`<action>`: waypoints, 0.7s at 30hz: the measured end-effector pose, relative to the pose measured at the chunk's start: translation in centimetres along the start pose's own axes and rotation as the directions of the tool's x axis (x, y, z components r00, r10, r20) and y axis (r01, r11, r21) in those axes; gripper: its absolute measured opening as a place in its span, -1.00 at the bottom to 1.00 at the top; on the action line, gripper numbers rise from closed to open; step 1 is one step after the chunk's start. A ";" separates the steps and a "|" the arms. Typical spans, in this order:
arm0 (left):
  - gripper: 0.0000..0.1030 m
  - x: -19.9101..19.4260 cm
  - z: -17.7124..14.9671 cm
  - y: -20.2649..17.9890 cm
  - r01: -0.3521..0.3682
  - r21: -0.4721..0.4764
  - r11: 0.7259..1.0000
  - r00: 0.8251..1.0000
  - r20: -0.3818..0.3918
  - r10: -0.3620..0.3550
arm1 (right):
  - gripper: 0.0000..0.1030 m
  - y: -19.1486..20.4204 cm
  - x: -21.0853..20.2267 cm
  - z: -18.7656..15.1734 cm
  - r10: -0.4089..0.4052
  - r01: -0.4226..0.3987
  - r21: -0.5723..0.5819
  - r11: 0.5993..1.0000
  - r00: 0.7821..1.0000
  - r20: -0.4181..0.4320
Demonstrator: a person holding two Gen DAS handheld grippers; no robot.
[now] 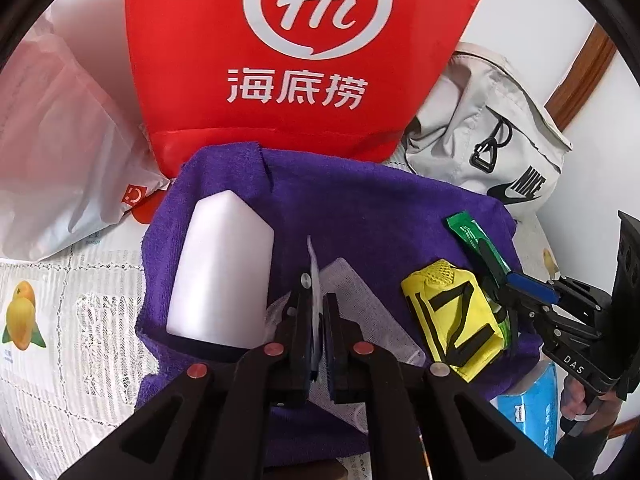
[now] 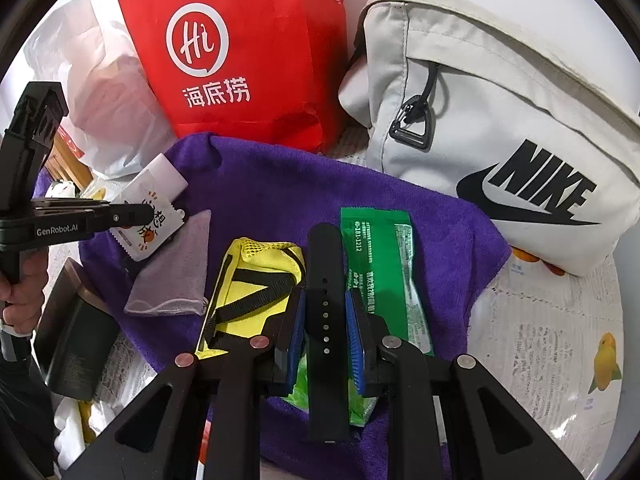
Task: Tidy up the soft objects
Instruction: 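Open both tools to release the snack bag and strap onto the towel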
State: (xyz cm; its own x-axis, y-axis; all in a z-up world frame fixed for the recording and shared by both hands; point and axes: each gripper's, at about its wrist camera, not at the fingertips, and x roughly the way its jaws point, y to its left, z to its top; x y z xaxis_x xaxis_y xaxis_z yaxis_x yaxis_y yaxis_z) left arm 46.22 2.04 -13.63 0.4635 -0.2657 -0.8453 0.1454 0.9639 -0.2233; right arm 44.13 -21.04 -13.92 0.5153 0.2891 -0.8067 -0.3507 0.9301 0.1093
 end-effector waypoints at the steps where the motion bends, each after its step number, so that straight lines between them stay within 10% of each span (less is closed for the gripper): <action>1: -0.59 0.0 0.0 -0.1 -0.004 0.002 1.000 1.000 -0.003 0.004 | -0.57 0.0 0.1 0.0 0.004 -0.004 0.003 1.000 1.000 -0.002; 5: -0.38 -0.4 0.0 -0.3 -0.019 0.008 1.000 1.000 0.007 0.019 | -0.14 0.1 0.0 0.1 -0.002 0.002 0.007 1.000 1.000 0.008; 21: -0.09 -6.9 -0.6 -1.8 -0.069 0.058 0.996 0.988 0.142 0.060 | 0.12 1.9 -5.4 -0.1 -0.023 0.023 0.005 1.000 0.995 0.100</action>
State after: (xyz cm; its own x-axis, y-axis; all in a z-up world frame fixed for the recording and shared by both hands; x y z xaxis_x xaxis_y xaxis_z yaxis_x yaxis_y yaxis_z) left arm 42.19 2.17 -7.69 0.5911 -0.2078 -0.7794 0.1637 0.9770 -0.1363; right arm 40.61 -20.90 -9.43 0.5990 0.2888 -0.7469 -0.3350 0.9375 0.0938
